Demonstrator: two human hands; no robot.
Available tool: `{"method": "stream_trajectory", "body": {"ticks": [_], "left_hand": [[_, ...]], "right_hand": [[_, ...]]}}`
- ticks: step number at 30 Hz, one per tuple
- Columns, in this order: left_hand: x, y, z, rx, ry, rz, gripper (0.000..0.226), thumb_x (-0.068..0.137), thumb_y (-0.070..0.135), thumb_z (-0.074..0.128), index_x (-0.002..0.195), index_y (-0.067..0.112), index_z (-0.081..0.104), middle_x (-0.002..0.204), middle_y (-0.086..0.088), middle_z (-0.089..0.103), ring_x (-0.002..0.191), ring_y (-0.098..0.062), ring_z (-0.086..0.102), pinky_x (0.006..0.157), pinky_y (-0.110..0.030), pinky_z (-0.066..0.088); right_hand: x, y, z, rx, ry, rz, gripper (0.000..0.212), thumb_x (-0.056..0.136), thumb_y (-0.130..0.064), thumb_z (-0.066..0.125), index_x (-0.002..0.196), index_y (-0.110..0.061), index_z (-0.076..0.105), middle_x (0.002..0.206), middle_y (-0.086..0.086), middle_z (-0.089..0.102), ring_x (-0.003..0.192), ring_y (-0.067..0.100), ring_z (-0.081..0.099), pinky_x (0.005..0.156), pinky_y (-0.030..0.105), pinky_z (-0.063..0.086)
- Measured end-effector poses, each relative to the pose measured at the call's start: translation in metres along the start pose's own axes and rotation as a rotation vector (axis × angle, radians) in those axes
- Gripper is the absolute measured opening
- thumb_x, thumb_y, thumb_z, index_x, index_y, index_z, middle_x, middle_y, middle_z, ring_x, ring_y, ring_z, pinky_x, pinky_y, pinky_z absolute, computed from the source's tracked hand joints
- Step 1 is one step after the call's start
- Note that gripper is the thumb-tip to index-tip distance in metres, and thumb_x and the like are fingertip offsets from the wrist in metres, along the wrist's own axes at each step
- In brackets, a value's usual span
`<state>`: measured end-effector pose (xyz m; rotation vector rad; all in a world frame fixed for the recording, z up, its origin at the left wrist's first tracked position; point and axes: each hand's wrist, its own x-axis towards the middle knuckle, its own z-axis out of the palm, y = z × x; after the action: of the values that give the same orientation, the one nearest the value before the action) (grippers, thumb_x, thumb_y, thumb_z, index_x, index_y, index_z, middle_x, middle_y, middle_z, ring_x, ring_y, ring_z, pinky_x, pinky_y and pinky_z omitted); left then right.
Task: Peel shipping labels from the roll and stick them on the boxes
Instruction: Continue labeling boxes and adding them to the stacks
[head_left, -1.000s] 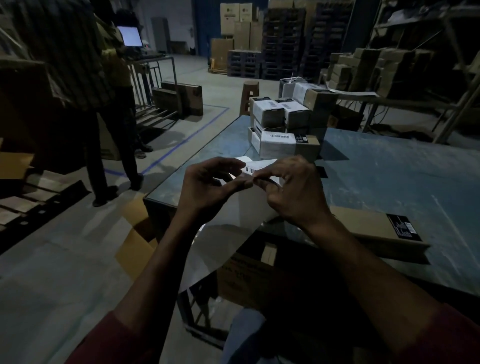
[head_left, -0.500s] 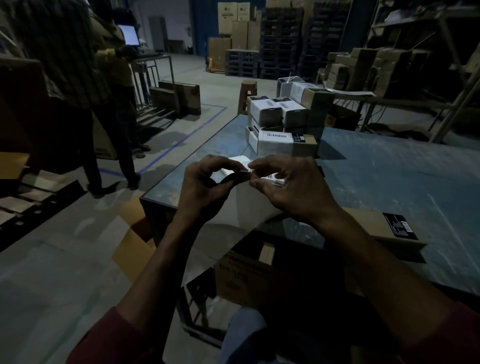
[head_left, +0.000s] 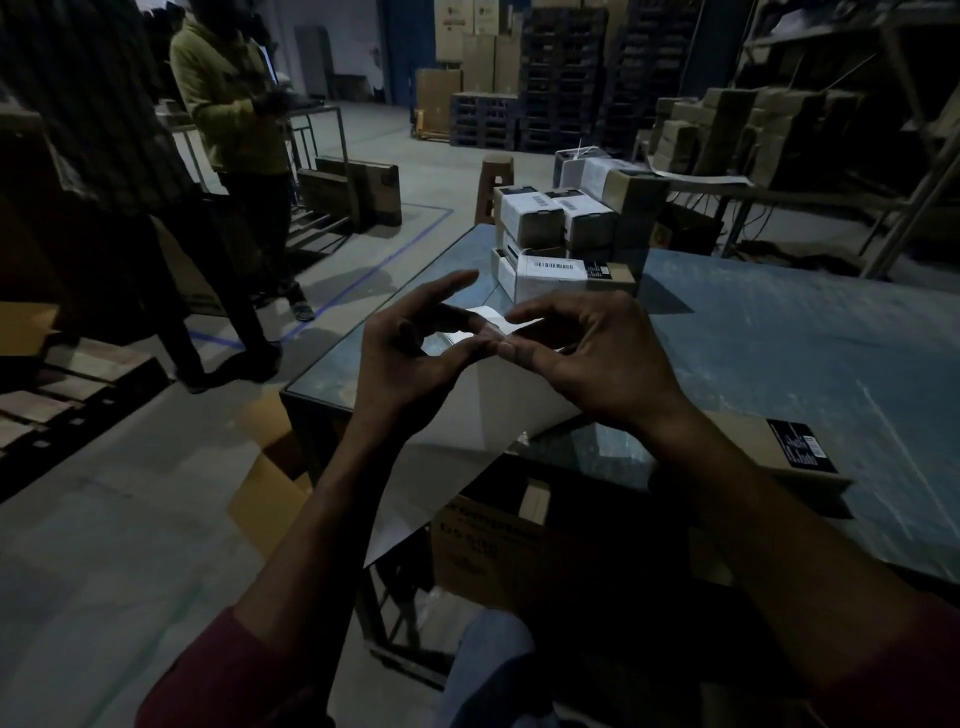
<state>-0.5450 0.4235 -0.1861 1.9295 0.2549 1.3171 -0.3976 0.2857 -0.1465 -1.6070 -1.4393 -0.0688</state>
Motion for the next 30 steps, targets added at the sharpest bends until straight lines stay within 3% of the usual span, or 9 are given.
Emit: {"method": "stream_trajectory", "body": {"ticks": [4,8,11,15,18,23,27,30], "left_hand": [[-0.003,0.001,0.001,-0.015,0.006,-0.022,0.067,0.081,0.006,0.089,0.141,0.007,0.061,0.094,-0.002,0.080,0.096,-0.015,0.078,0.099,-0.041,0.058],[-0.004,0.002,0.000,0.009,0.007,-0.023,0.068,0.081,0.008,0.088,0.143,0.007,0.060,0.092,0.003,0.081,0.097,-0.008,0.076,0.096,-0.028,0.055],[-0.005,0.002,-0.001,0.022,0.004,-0.026,0.070,0.080,0.008,0.089,0.144,0.009,0.060,0.089,0.011,0.079,0.096,-0.003,0.075,0.093,-0.020,0.052],[-0.007,0.004,0.000,0.026,-0.007,-0.061,0.075,0.079,0.009,0.090,0.147,0.012,0.058,0.090,0.011,0.079,0.096,-0.007,0.076,0.099,-0.042,0.058],[-0.007,0.004,0.001,0.052,-0.003,-0.045,0.076,0.080,0.010,0.090,0.148,0.012,0.056,0.092,0.013,0.079,0.096,-0.006,0.075,0.095,-0.044,0.057],[-0.006,-0.001,0.001,0.025,-0.014,-0.031,0.078,0.081,0.015,0.089,0.151,0.011,0.053,0.097,0.006,0.081,0.097,-0.015,0.077,0.094,-0.057,0.058],[-0.008,0.000,0.003,0.048,-0.020,-0.008,0.080,0.079,0.008,0.089,0.151,0.006,0.052,0.095,0.012,0.078,0.097,-0.004,0.076,0.099,-0.034,0.058],[-0.010,0.000,0.002,0.062,-0.026,-0.001,0.084,0.078,0.008,0.090,0.152,0.007,0.051,0.093,0.018,0.076,0.098,0.000,0.075,0.103,-0.028,0.054]], "right_hand": [[0.003,0.002,-0.003,0.092,-0.039,0.054,0.034,0.084,-0.025,0.087,0.115,-0.015,0.078,0.102,-0.004,0.079,0.090,0.001,0.076,0.079,0.033,0.065],[0.006,-0.002,-0.009,0.089,-0.107,0.075,0.038,0.084,-0.028,0.085,0.120,-0.018,0.075,0.101,-0.008,0.079,0.088,0.001,0.075,0.078,0.031,0.064],[0.008,-0.002,-0.010,0.169,-0.140,0.145,0.040,0.083,-0.031,0.085,0.120,-0.018,0.075,0.088,-0.004,0.080,0.079,0.008,0.077,0.069,0.029,0.061],[0.012,-0.003,-0.009,0.085,-0.095,0.109,0.044,0.082,-0.038,0.088,0.119,-0.018,0.075,0.088,-0.004,0.080,0.078,0.007,0.077,0.074,0.036,0.064],[0.013,-0.005,-0.009,0.072,-0.081,0.090,0.046,0.080,-0.035,0.091,0.119,-0.017,0.075,0.090,-0.004,0.080,0.081,0.006,0.077,0.078,0.042,0.065],[0.011,-0.004,-0.010,0.044,-0.086,0.067,0.056,0.078,-0.030,0.092,0.128,-0.018,0.070,0.093,-0.004,0.081,0.084,0.003,0.077,0.081,0.039,0.065],[0.010,-0.004,-0.010,0.146,-0.128,0.122,0.065,0.082,-0.022,0.089,0.140,-0.019,0.060,0.092,0.001,0.080,0.083,0.011,0.078,0.068,0.040,0.066],[0.008,-0.004,-0.010,0.292,-0.160,0.204,0.073,0.082,-0.011,0.087,0.146,-0.021,0.053,0.091,0.007,0.080,0.084,0.017,0.079,0.066,0.040,0.066]]}}
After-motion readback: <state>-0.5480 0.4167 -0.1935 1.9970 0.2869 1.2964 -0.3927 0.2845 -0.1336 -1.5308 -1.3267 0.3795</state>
